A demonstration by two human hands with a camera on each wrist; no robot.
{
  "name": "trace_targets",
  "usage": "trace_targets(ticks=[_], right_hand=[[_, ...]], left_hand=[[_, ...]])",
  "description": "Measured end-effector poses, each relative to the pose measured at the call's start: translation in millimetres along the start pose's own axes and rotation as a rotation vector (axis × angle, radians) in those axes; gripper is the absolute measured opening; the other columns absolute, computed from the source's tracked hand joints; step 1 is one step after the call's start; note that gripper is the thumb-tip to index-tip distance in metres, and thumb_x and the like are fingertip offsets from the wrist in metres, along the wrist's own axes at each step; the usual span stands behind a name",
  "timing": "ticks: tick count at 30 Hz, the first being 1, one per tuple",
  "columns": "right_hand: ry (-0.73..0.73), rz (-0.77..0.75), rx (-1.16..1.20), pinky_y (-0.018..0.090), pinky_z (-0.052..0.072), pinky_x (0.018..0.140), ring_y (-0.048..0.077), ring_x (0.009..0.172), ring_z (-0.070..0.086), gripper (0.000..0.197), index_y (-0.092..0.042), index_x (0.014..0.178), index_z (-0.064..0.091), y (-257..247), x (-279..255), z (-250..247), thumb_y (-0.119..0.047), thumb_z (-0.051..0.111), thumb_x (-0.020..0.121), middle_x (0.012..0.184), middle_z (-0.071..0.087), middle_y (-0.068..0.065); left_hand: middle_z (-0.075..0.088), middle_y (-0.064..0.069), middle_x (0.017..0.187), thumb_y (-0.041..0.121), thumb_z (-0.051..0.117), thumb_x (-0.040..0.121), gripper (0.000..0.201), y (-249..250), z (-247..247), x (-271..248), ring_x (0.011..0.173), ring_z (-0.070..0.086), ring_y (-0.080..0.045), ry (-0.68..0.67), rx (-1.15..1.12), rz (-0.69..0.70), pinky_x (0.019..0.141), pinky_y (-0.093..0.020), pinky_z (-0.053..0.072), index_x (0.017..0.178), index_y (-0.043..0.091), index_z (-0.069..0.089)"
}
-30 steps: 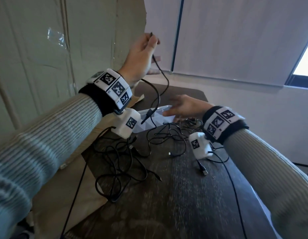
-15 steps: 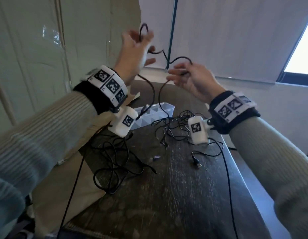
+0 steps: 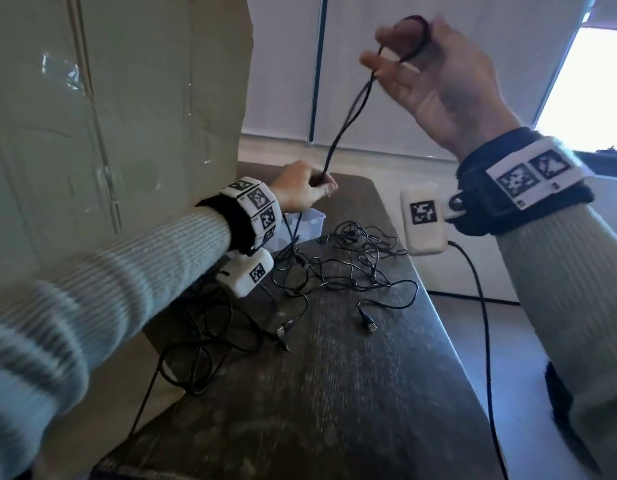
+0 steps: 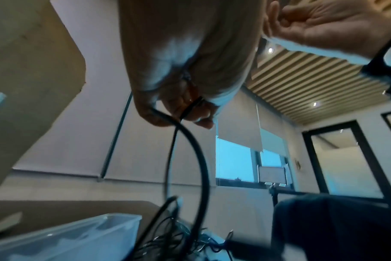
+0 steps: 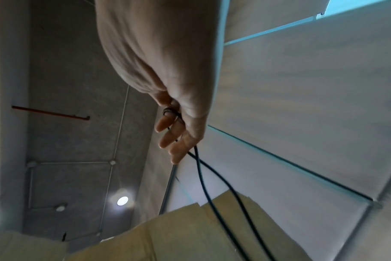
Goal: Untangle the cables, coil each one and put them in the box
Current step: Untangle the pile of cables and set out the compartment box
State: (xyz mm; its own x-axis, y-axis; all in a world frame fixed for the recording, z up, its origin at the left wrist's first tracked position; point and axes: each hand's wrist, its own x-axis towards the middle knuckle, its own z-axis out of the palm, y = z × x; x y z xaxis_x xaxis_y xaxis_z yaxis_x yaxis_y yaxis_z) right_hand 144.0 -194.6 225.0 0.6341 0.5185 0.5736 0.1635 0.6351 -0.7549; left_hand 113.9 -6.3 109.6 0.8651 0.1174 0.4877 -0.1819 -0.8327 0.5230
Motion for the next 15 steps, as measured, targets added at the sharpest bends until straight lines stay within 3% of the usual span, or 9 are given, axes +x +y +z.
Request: trace_targets(ticks=[4,8,11,15], right_hand=[[0.096,-0.142,0.103,0.029,0.052,0.071,0.034,0.1,0.068,0.038,-0.01,0.076,0.05,-26,-2,-33,-0.023,0.031,0.106,0.092,0.07,0.01],[0.261,-0.157,0.115,0.027,0.05,0.067,0.033,0.094,0.07,0.043,-0.012,0.065,0.048,-37,-8,-56,-0.023,0.035,0.105,0.083,0.069,0.008],[0.365,-0.211,0.023,0.027,0.05,0.064,0.03,0.089,0.069,0.04,-0.011,0.068,0.049,-33,-15,-67,-0.023,0.038,0.104,0.081,0.067,0.005],[0.434,-0.267,0.029,0.031,0.056,0.083,0.033,0.098,0.069,0.022,-0.006,0.08,0.05,-37,-18,-85,-0.019,0.05,0.098,0.098,0.061,0.012]], left_hand=[[0.068,-0.001,0.093,0.016,0.051,0.097,0.018,-26,-2,-3,0.075,0.059,-0.008,-0.087,0.078,-0.061,0.063,-0.009,0.045,0.099,0.011,0.069],[0.069,0.0,0.093,0.021,0.048,0.099,0.021,-44,-1,-6,0.072,0.063,-0.012,-0.148,0.14,-0.189,0.075,-0.028,0.051,0.095,0.013,0.067],[0.07,-0.002,0.096,0.022,0.043,0.1,0.026,-37,-8,-7,0.081,0.062,-0.016,-0.134,0.281,-0.175,0.076,-0.027,0.046,0.097,0.015,0.067],[0.059,0.001,0.065,0.038,0.033,0.102,0.046,-38,-19,-11,0.062,0.053,-0.017,-0.162,0.455,-0.231,0.073,-0.03,0.039,0.08,0.014,0.065]])
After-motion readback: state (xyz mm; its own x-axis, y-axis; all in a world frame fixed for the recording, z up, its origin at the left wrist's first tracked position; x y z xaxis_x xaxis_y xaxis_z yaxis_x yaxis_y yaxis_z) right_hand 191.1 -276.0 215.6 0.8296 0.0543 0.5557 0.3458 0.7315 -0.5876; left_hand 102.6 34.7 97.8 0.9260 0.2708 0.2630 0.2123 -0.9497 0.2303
